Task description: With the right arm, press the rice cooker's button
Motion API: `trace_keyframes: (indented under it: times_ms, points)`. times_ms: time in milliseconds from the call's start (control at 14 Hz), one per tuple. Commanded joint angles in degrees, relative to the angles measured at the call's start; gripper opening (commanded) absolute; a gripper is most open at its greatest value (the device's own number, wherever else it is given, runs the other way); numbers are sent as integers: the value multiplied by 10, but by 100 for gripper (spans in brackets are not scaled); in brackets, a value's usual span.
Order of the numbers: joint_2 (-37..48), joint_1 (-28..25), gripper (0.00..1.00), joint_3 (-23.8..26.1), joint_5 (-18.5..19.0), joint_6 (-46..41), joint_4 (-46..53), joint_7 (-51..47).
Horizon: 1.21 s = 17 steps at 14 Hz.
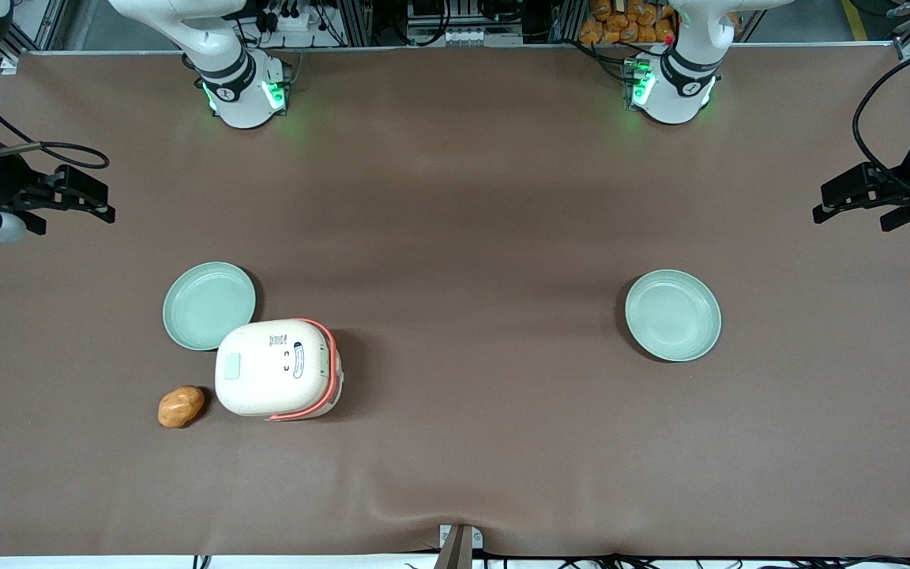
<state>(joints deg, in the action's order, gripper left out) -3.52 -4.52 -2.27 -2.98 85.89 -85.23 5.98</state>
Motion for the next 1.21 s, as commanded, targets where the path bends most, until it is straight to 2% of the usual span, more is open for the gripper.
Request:
trace_keyframes:
  times_ms: [0, 714, 1143]
  points:
    - [10, -3, 100, 0, -3, -3, -2, -11]
    - [7, -5, 100, 0, -1, 2, -3, -9]
    - [-2, -31, 100, 1, 6, 8, -5, -3]
